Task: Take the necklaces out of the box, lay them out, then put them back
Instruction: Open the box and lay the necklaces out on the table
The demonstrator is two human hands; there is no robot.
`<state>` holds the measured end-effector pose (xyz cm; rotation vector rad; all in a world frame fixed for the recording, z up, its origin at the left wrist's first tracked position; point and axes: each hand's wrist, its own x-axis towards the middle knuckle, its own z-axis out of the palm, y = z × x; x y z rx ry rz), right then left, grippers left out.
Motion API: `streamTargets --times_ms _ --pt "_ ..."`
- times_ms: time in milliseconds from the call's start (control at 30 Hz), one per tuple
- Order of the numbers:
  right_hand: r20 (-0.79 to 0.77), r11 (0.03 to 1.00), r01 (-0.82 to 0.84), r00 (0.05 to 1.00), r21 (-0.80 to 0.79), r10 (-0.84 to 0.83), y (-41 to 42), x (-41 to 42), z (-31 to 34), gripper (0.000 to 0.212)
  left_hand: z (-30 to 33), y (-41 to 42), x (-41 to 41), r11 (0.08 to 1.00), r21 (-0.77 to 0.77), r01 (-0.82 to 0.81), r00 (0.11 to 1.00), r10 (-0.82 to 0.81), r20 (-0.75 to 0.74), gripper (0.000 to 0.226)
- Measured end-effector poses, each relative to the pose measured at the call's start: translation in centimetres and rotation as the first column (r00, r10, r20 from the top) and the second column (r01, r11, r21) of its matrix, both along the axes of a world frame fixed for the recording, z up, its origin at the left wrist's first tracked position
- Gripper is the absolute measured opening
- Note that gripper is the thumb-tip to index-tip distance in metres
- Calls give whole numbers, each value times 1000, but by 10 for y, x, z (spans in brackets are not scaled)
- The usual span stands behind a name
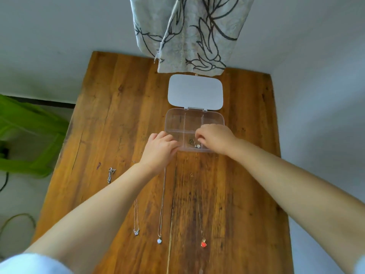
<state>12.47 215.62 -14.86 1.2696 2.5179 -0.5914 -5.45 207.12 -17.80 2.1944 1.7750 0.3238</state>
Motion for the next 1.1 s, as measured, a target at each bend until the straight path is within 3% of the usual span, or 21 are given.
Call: streamTargets --times_ms 133,233,533,933,1100 --pt "198 970 -235 950 -66 244 10 -10 -9 19 0 1 1 1000 10 -26 999 26 22 5" --pt "186 953 -262 939 -152 288 13 -10 -12 18 1 1 2 999 10 -39 999 39 30 5" --pt "69 895 -97 988 -436 141 24 0 -22 11 5 1 4 997 -42 -62 997 63 42 13" --pt "-116 888 -21 993 -459 -36 23 -1 -26 4 1 4 3 998 -30 -55 998 56 28 9" --pt "-143 866 71 977 -494 -161 17 -4 -15 17 0 4 2 999 -25 -48 998 49 28 10"
